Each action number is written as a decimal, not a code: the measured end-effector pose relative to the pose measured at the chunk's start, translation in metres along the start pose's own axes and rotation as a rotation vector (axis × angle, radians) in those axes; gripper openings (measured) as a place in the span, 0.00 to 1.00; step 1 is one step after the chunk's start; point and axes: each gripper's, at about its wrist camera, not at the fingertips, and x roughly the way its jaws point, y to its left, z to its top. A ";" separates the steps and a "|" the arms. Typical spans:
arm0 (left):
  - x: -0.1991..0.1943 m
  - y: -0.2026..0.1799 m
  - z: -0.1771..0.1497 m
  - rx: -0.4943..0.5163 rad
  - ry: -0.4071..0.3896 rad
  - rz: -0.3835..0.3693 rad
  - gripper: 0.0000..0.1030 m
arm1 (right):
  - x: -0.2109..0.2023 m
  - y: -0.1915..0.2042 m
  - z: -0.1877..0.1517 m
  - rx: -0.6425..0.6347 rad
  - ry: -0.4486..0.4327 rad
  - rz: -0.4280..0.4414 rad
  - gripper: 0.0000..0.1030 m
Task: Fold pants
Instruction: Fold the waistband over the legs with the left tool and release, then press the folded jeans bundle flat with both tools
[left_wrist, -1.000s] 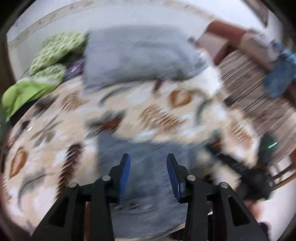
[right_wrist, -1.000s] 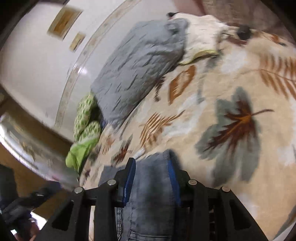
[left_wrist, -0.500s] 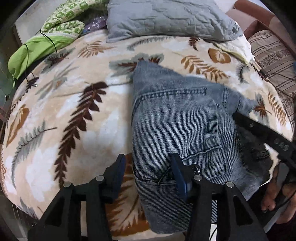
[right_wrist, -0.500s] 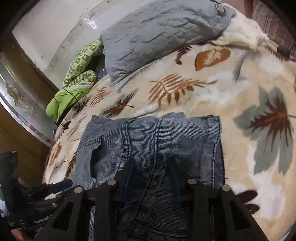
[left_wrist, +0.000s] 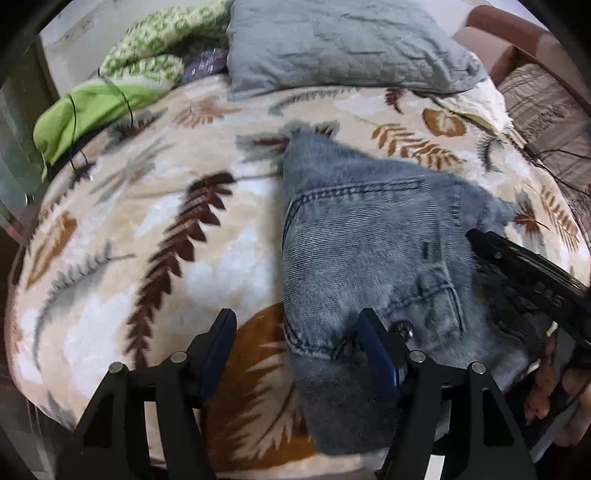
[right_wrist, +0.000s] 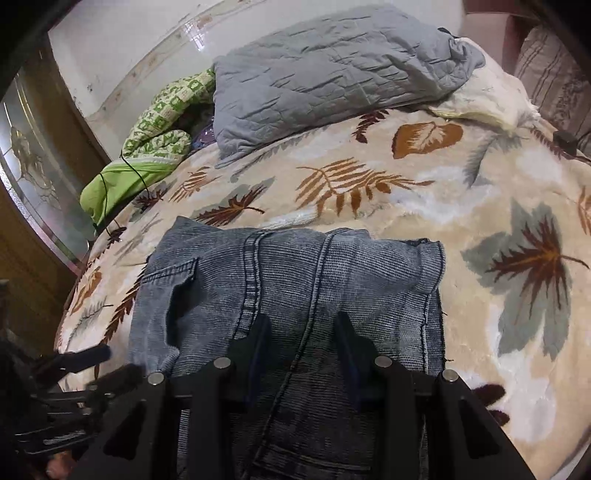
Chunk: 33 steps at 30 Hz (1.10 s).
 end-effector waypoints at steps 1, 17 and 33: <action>-0.011 0.000 -0.002 0.020 -0.033 0.000 0.68 | -0.002 -0.001 0.000 0.008 -0.002 0.000 0.39; -0.010 0.010 -0.034 0.007 -0.014 -0.074 0.70 | -0.049 0.012 -0.047 -0.115 0.034 -0.089 0.41; 0.018 0.009 -0.032 0.056 -0.008 -0.065 0.88 | -0.039 0.003 -0.052 -0.100 0.010 -0.033 0.45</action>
